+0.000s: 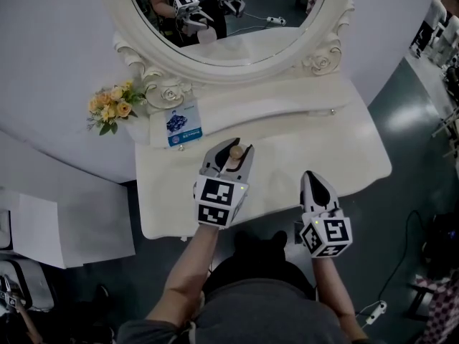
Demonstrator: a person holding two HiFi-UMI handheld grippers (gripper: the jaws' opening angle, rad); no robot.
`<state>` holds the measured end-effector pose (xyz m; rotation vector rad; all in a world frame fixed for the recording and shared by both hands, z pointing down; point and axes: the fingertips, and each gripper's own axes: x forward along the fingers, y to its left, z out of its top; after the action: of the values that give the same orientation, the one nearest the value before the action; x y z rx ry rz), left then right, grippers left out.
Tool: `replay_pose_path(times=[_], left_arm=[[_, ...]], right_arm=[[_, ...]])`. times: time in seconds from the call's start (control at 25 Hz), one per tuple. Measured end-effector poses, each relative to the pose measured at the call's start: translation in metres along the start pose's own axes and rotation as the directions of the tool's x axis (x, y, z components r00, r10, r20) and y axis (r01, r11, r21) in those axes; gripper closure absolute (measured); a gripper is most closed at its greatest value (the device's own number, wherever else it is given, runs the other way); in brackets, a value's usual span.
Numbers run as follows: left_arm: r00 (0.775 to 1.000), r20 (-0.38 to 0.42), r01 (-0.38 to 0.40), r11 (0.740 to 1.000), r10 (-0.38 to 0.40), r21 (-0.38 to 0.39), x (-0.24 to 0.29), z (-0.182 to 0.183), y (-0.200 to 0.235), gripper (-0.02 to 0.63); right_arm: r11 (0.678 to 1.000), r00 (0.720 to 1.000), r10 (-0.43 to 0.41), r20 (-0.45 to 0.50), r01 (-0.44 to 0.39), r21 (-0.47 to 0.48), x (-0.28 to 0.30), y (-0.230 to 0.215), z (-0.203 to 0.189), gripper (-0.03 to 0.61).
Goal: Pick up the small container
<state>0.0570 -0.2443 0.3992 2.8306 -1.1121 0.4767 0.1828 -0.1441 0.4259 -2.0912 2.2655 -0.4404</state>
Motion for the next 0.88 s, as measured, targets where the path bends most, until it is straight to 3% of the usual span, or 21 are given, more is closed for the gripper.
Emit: replay_pose_path(times=[0.88], left_arm=[[0.998, 0.044, 0.039, 0.998, -0.041, 0.058, 0.015, 0.043, -0.036, 0.491]], right_arm=[[1.0, 1.0, 0.007, 0.015, -0.007, 0.01, -0.001, -0.031, 0.007, 0.575]])
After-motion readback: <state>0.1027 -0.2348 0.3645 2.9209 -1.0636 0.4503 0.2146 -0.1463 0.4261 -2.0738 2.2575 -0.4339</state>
